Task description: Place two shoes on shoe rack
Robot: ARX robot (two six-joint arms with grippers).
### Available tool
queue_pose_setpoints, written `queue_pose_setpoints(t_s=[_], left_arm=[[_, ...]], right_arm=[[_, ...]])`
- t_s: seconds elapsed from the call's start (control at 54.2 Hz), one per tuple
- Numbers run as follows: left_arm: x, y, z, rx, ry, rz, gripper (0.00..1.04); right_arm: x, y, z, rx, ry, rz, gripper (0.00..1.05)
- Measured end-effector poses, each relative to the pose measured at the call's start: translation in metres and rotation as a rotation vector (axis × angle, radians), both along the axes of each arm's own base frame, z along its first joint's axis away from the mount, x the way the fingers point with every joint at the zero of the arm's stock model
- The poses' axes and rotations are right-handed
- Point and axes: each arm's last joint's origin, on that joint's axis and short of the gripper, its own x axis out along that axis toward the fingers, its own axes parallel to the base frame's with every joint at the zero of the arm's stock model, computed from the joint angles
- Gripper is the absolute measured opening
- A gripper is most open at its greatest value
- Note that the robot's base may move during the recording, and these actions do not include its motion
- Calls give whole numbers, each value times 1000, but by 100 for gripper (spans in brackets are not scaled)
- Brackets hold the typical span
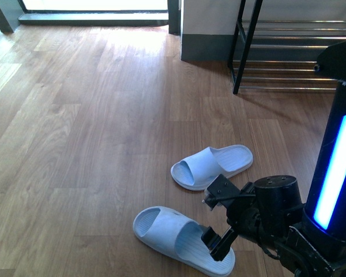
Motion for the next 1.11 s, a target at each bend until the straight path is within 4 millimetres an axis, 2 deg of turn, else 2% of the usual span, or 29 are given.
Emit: queue_pose_setpoints(t_s=[0.221, 0.609, 0.72, 0.867, 1.107], left_arm=[[0, 0, 0, 0, 0, 0, 95], [0, 0, 0, 0, 0, 0, 95], [0, 0, 0, 0, 0, 0, 95], [0, 0, 0, 0, 0, 0, 95], [0, 0, 0, 0, 0, 0, 95]], right_arm=[[13, 20, -14, 17, 3, 70, 96], [28, 37, -43, 23, 30, 77, 95], [30, 39, -44, 24, 28, 65, 74], [31, 39, -44, 24, 30, 60, 55], [29, 41, -45, 19, 38, 52, 10]])
